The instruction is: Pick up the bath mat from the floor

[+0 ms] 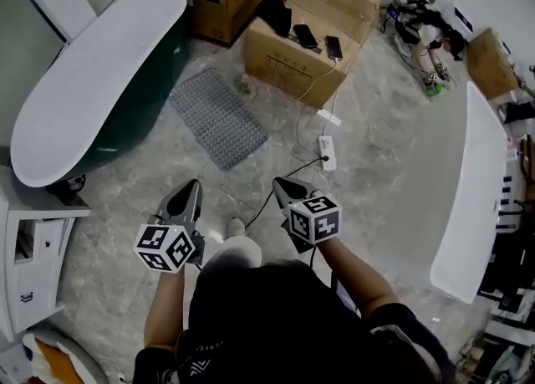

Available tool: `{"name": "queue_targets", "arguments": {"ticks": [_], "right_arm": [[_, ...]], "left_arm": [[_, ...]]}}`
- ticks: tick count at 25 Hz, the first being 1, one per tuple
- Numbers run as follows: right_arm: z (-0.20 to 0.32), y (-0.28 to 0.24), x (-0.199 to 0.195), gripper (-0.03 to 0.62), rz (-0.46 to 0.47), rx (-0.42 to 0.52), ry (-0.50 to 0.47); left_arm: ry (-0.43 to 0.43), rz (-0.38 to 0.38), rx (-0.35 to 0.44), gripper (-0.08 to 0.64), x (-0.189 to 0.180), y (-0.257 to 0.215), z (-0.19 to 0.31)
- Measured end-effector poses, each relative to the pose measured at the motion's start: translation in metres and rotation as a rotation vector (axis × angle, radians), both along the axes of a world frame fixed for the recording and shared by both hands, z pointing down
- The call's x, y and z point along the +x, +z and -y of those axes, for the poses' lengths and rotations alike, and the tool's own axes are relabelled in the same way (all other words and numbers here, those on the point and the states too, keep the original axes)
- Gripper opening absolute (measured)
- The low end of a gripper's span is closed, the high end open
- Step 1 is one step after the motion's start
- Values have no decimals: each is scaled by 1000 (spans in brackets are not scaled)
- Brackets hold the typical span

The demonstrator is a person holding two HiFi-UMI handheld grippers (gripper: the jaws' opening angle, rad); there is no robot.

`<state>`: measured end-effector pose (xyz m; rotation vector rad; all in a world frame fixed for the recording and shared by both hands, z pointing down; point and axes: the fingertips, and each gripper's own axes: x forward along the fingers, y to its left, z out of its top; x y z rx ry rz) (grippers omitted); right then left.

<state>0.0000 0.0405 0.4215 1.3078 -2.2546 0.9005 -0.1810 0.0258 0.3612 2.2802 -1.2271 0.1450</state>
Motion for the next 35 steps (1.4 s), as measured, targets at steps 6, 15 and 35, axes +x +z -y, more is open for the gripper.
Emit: {"name": "queue_targets", "arguments": {"ticks": [6, 15, 35], "right_arm": [[26, 8, -6, -9, -11, -17, 34], [75, 32, 30, -9, -22, -44, 81], [238, 109, 87, -9, -14, -139, 44]], "left_arm": [[38, -14, -6, 6, -15, 12, 38], [94, -4, -38, 6, 29, 38, 84], [65, 47, -170, 6, 95, 96, 225]]}}
